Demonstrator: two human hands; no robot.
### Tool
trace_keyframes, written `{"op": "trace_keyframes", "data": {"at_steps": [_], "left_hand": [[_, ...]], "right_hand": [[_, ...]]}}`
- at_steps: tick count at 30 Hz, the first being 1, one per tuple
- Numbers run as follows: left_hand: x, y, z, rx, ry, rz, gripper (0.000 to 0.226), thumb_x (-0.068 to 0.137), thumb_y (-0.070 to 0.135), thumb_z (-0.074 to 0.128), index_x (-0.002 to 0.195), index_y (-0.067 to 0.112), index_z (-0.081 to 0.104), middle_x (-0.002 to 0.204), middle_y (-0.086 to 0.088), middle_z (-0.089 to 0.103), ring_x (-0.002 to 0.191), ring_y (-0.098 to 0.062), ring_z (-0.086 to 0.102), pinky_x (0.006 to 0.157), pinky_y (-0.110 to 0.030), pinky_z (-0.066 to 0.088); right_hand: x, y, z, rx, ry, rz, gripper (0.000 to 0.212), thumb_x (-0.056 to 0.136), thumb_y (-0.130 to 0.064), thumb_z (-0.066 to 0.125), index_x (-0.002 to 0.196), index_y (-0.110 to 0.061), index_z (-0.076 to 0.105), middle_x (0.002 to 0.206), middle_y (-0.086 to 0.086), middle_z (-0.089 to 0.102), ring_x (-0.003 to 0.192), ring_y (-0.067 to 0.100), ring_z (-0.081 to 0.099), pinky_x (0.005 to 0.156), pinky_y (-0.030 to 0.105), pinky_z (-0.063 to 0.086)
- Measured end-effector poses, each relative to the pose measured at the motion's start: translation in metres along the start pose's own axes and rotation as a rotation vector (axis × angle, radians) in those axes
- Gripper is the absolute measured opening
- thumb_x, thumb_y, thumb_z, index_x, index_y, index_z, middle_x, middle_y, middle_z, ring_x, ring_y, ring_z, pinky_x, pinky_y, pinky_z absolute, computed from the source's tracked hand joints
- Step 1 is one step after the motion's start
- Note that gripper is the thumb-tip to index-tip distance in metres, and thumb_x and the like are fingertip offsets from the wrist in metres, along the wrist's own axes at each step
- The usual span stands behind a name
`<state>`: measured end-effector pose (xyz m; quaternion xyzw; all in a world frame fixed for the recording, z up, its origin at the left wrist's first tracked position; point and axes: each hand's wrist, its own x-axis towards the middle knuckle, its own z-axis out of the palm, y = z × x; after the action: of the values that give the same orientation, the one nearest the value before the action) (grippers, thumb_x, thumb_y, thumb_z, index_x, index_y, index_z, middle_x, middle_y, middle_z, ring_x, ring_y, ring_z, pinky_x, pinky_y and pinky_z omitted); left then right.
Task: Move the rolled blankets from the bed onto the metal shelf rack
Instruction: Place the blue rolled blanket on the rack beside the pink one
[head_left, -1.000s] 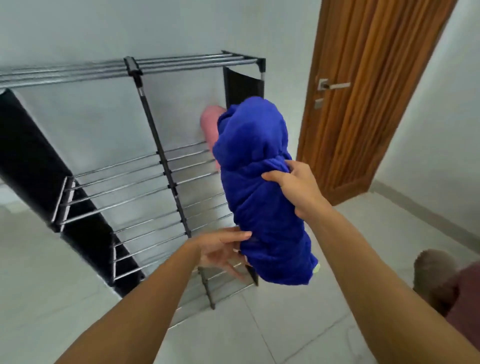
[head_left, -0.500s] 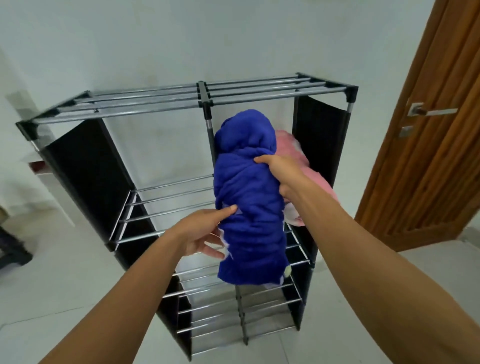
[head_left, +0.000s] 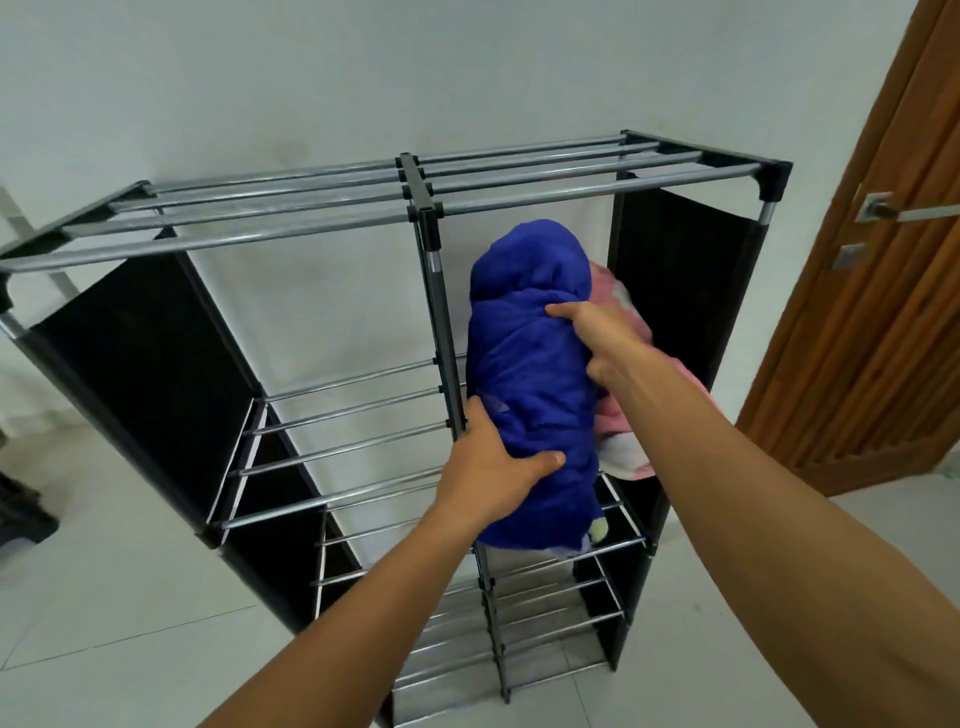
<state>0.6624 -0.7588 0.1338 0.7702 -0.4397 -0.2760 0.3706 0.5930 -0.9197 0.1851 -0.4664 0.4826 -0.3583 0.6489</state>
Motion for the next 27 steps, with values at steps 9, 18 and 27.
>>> {"op": "trace_keyframes", "data": {"at_steps": [9, 18, 27], "left_hand": [[0.011, -0.012, 0.017, 0.175, 0.083, 0.114, 0.093, 0.085, 0.013, 0.062, 0.151, 0.032, 0.000, 0.137, -0.014, 0.037, 0.112, -0.033, 0.053, 0.092, -0.043, 0.050], [0.030, -0.014, 0.025, 0.286, -0.025, 0.091, 0.075, 0.092, 0.008, 0.054, 0.152, 0.023, 0.011, 0.159, -0.021, -0.009, 0.135, -0.038, 0.037, 0.103, -0.042, 0.041], [0.023, 0.005, 0.014, 0.353, 0.087, 0.437, 0.044, 0.090, 0.029, 0.057, 0.132, 0.020, 0.048, 0.158, -0.015, 0.014, 0.146, -0.029, 0.018, 0.116, -0.046, 0.027]], "right_hand": [[0.015, -0.002, 0.026, -0.082, -0.019, -0.112, 0.030, 0.087, -0.008, 0.062, 0.115, 0.000, 0.059, 0.098, 0.011, 0.065, 0.084, 0.023, 0.061, 0.060, 0.028, 0.051], [0.035, 0.024, 0.027, -0.737, -0.094, -0.224, 0.051, 0.094, -0.021, 0.052, 0.142, -0.006, 0.039, 0.142, 0.014, 0.049, 0.126, 0.031, 0.050, 0.102, 0.038, 0.043], [-0.022, 0.008, -0.035, -1.120, 0.003, -0.481, 0.037, 0.095, -0.015, 0.051, 0.131, -0.014, 0.057, 0.127, 0.009, 0.064, 0.111, 0.024, 0.062, 0.089, 0.027, 0.046]]}}
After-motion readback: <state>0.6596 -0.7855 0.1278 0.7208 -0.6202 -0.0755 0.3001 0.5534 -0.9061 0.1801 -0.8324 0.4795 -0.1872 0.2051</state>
